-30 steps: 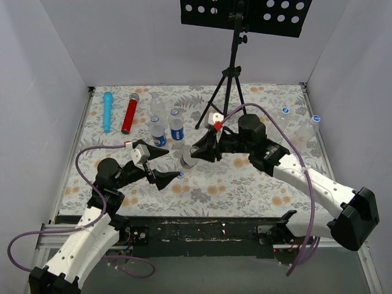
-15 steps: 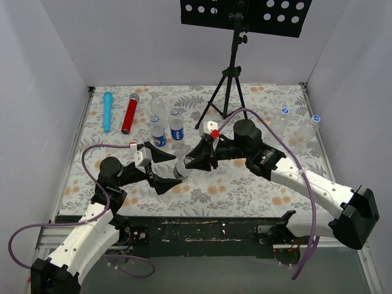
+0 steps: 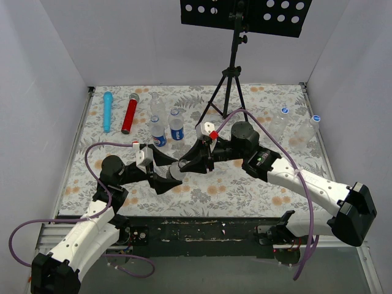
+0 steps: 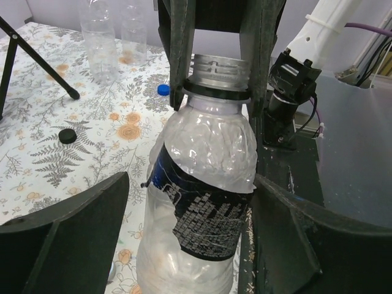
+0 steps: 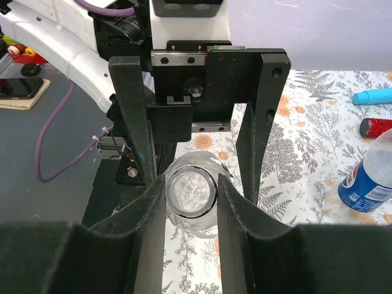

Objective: Screw on the bottle caps

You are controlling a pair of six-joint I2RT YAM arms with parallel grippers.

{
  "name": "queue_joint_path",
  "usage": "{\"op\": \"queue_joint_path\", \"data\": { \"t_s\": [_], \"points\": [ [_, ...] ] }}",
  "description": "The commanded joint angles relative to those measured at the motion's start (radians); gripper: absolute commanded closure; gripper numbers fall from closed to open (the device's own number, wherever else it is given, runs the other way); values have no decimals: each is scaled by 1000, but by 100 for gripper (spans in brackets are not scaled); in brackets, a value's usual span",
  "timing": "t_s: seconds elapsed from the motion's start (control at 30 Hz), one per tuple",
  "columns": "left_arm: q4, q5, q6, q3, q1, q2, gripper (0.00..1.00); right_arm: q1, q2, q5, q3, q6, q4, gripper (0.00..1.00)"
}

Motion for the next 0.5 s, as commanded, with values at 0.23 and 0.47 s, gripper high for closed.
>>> {"op": "queue_joint_path", "data": {
  "t_s": [0.23,0.47],
  "points": [
    [-25,-51,6,14,7,-13,54,8,-7,45,21,36,17,79],
    [-156,-315,50,42,7,-39,64,-86,-30,271,65,43,-170,24]
  ]
}}
